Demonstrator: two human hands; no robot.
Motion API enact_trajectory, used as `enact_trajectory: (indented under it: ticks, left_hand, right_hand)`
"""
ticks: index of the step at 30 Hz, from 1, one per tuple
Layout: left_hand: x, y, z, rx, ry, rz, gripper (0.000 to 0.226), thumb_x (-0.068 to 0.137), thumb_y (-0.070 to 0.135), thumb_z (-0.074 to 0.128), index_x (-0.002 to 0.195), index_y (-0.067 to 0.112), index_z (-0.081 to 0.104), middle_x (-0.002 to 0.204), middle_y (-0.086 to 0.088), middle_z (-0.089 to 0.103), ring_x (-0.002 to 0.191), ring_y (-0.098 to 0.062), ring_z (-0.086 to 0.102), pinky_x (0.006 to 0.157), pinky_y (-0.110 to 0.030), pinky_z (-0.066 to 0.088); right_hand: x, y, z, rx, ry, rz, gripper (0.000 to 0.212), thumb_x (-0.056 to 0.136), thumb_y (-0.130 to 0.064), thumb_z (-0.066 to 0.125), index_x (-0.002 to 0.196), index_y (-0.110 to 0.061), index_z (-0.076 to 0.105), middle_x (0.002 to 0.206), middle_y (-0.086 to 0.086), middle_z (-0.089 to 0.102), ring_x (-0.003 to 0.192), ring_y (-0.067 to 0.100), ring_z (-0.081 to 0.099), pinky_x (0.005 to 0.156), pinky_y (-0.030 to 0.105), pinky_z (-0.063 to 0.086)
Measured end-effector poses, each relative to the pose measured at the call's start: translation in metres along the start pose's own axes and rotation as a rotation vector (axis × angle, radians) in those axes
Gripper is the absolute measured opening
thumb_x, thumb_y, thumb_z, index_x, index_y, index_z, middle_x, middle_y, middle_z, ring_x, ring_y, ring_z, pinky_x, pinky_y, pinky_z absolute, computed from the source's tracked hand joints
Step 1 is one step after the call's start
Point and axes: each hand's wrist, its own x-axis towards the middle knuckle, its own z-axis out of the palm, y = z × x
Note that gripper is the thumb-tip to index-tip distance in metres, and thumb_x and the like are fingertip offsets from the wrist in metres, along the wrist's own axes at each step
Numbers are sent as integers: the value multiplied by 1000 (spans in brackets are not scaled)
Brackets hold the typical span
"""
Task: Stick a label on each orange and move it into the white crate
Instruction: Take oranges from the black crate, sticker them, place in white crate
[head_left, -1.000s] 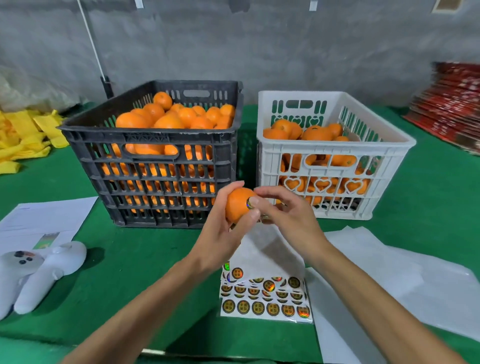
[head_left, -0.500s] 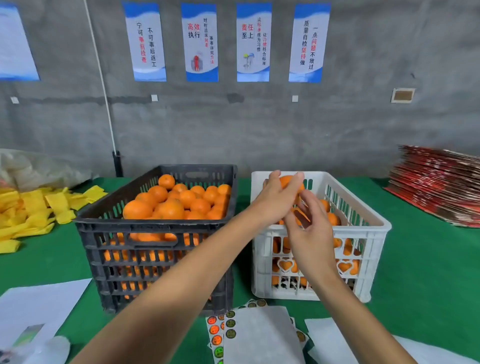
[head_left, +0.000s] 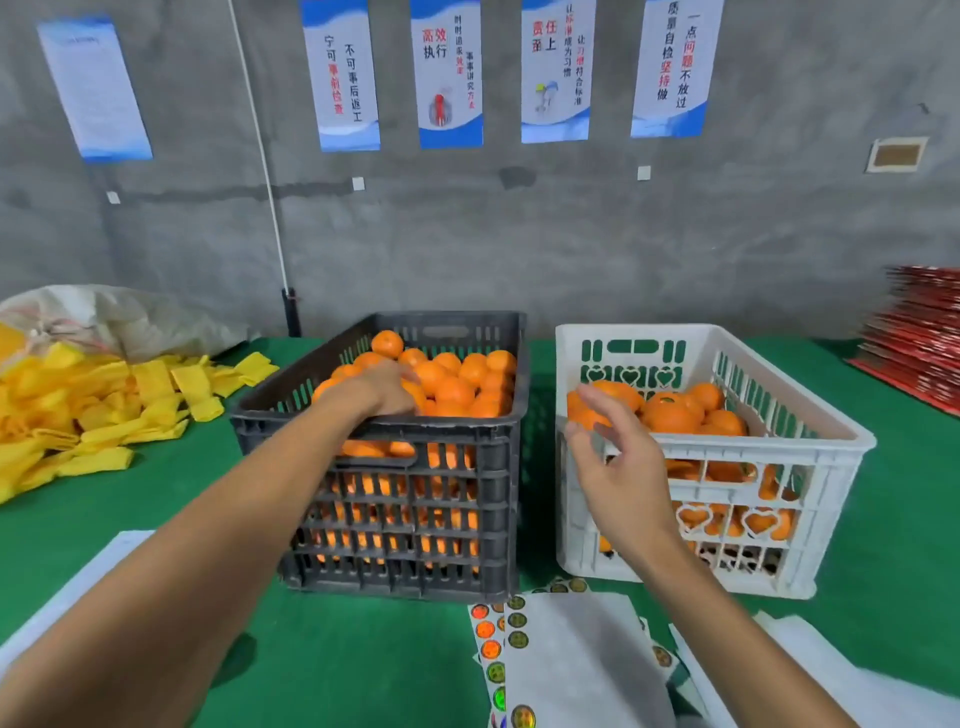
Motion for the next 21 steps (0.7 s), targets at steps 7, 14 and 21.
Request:
enact_trajectory:
  ticks: [7, 14, 21]
  left_hand:
    - [-65, 21, 29, -795, 684, 573, 56, 89, 47, 77, 140, 47, 54, 133, -1, 54, 115, -14, 61, 102, -19, 49]
    - [-154, 24, 153, -1059, 413, 829, 62, 92, 33, 81, 147, 36, 53, 147, 8, 47, 131, -30, 59, 95, -34, 59]
    - [-175, 4, 255, -1261, 16, 507, 55, 101, 27, 68, 150, 36, 46, 142, 2, 55, 111, -36, 72, 100, -49, 59]
  right_hand:
    - [-29, 29, -9, 14, -12, -9, 21, 103, -14, 61, 117, -24, 72, 113, -15, 74, 109, 3, 66, 97, 26, 54]
    - [-92, 74, -2, -62, -351, 107, 16, 102, -22, 63, 110, -28, 75, 108, -20, 75, 106, 1, 68, 96, 28, 54]
    - [-145, 105, 2, -484, -836, -74, 55, 89, -63, 67, 132, -28, 68, 145, -19, 52, 134, -4, 37, 114, 24, 32]
